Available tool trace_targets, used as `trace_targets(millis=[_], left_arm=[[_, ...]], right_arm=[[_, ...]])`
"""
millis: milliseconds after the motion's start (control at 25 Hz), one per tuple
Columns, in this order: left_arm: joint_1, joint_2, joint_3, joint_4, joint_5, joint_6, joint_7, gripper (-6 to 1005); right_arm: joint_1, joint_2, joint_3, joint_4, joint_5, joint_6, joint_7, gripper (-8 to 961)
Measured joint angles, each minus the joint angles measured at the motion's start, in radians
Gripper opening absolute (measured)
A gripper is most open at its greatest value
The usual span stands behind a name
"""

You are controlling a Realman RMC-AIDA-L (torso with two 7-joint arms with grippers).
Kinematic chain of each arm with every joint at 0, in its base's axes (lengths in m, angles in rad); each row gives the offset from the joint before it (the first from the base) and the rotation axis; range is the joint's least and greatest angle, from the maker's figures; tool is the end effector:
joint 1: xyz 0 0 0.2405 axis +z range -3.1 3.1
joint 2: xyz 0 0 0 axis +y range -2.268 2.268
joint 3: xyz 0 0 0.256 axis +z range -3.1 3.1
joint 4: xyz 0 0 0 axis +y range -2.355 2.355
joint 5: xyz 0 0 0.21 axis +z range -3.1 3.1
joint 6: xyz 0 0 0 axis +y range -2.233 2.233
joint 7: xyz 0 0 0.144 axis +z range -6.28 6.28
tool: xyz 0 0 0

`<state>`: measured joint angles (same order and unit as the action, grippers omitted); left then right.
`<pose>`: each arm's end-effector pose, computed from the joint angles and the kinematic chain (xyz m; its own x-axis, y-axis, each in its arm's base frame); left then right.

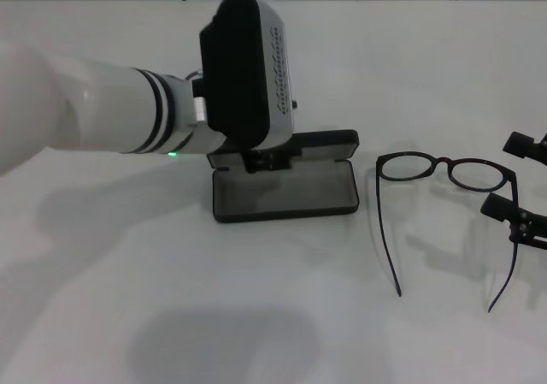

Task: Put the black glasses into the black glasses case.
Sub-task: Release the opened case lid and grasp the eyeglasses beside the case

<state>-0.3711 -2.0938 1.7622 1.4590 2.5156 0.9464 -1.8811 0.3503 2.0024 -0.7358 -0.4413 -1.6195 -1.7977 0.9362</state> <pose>-0.1573 0.3441 -0.0554 0.9445 -0.1618 -0.2859 -0.2811 -0.8485 -0.4484 0.2895 0.2662 0.0265 0.6627 -0.0313 -0.7482 -0.3366 -0.9050 -0.2603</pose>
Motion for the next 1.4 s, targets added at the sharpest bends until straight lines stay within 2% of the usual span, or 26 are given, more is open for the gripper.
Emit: trace_targets(millis=[200, 360, 400, 440, 480, 520, 600, 640, 760, 880, 920, 960, 1000, 1080, 1200, 1400], left_arm=[[0.023, 0.003, -0.023, 0.073, -0.042, 0.061, 0.0, 459], [0.01, 0.005, -0.157, 0.103, -0.202, 0.23, 0.006, 616], [0.01, 0.005, -0.157, 0.103, -0.202, 0.23, 0.006, 655], [-0.011, 0.008, -0.341, 0.07, -0.423, 0.387, 0.034, 694], [-0.015, 0.009, -0.373, 0.058, -0.46, 0.412, 0.039, 737], [-0.025, 0.01, -0.442, 0.03, -0.538, 0.469, 0.05, 780], [-0.055, 0.019, -0.591, -0.075, -0.706, 0.608, 0.074, 779], [-0.075, 0.031, -0.679, -0.166, -0.799, 0.69, 0.083, 779], [-0.105, 0.071, -0.796, -0.389, -0.932, 0.84, 0.124, 778], [-0.098, 0.099, -0.837, -0.571, -0.959, 0.896, 0.207, 777], [-0.098, 0.099, -0.837, -0.571, -0.959, 0.896, 0.207, 776], [-0.066, 0.115, -0.838, -0.665, -0.948, 0.909, 0.298, 776], [-0.051, 0.116, -0.837, -0.682, -0.942, 0.911, 0.324, 776], [-0.013, 0.116, -0.836, -0.701, -0.921, 0.915, 0.375, 775], [0.027, 0.109, -0.835, -0.697, -0.882, 0.92, 0.421, 775], [0.033, 0.112, -0.841, -0.695, -0.812, 0.911, 0.45, 774]], right_arm=[[-0.001, -0.001, 0.007, 0.0, 0.0, 0.0, 0.0, 860], [0.005, -0.001, 0.012, 0.0, 0.0, 0.0, -0.001, 853], [0.009, -0.001, 0.012, -0.002, 0.004, 0.0, 0.0, 851], [0.012, -0.001, 0.012, -0.005, 0.008, 0.0, 0.001, 849], [0.014, -0.001, 0.012, -0.008, 0.012, 0.0, 0.003, 848], [0.017, -0.002, 0.012, -0.013, 0.015, 0.0, 0.009, 846], [0.028, -0.013, 0.012, -0.032, 0.016, 0.007, 0.052, 842], [0.035, -0.023, 0.01, -0.052, 0.012, 0.017, 0.103, 841], [0.065, -0.064, 0.0, -0.145, -0.03, 0.04, 0.283, 835], [0.101, -0.1, -0.004, -0.31, -0.131, 0.015, 0.451, 830], [0.115, -0.109, -0.005, -0.367, -0.168, 0.004, 0.509, 809], [0.131, -0.116, -0.006, -0.414, -0.21, -0.01, 0.569, 788], [0.165, -0.128, -0.008, -0.495, -0.285, -0.04, 0.671, 767], [0.221, -0.142, -0.013, -0.575, -0.369, -0.092, 0.776, 725], [0.314, -0.159, -0.033, -0.674, -0.481, -0.188, 0.929, 731], [0.465, -0.167, -0.143, -0.789, -0.678, -0.277, 1.095, 729]])
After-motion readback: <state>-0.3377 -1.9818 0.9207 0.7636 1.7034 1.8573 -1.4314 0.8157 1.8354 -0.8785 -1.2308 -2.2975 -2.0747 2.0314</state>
